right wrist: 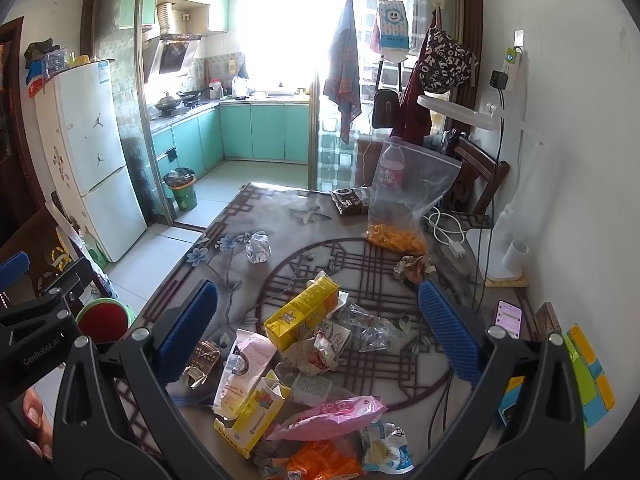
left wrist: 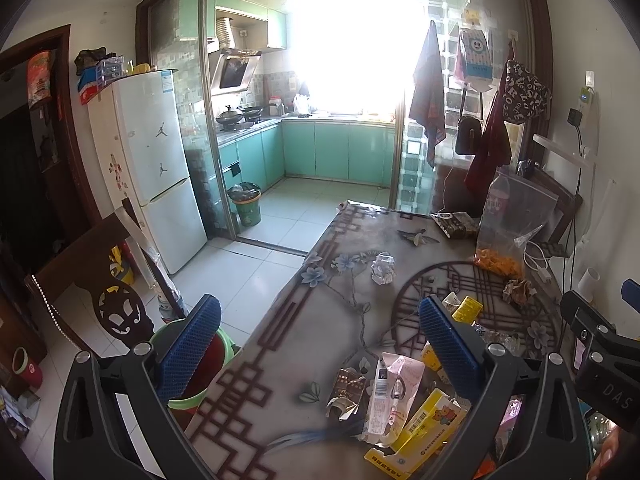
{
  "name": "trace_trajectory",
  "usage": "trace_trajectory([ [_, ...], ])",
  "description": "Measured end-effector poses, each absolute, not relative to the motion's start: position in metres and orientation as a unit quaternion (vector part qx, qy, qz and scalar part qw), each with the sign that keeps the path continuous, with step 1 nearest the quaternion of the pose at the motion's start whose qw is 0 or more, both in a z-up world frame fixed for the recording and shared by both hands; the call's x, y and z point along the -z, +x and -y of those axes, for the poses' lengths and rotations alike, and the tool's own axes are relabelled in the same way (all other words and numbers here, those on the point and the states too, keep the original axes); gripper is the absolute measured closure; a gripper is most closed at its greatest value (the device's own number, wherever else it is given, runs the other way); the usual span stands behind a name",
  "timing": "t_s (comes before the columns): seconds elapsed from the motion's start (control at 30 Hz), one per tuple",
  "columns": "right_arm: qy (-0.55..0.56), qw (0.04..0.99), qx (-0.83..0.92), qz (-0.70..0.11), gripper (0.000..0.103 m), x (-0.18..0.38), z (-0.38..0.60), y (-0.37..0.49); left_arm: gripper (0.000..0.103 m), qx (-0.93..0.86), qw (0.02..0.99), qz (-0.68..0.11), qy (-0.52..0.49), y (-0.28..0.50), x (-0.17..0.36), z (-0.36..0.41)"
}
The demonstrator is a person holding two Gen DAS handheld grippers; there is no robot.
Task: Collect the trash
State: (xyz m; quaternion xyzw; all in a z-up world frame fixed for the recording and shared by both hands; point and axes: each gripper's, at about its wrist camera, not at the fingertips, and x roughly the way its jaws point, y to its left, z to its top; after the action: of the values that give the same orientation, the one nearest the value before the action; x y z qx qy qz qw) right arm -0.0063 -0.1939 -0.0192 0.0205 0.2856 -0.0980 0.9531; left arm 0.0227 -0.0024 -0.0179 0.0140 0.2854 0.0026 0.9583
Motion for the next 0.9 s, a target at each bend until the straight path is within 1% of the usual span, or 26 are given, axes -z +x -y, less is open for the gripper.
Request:
trace_trajectory([
  [0.67,0.019,0.952,0.099,-0.289,0.003,0.024,0.193,-0.008,0.008,0.028,0.957,-0.288,0.010,0.015,0.028,0.006],
  [0.8,0.015,0.950,0.100,-0.294,0.003,0.028,0.195,-0.012,0.008,0.040,0.957,-0.289,-0.004,0.015,0.029,0.007],
  [0.9,0.013,0.950,0.099,-0.295,0.003,0.028,0.204,-0.012,0.008,0.046,0.951,-0.305,-0.018,0.023,0.034,0.005],
])
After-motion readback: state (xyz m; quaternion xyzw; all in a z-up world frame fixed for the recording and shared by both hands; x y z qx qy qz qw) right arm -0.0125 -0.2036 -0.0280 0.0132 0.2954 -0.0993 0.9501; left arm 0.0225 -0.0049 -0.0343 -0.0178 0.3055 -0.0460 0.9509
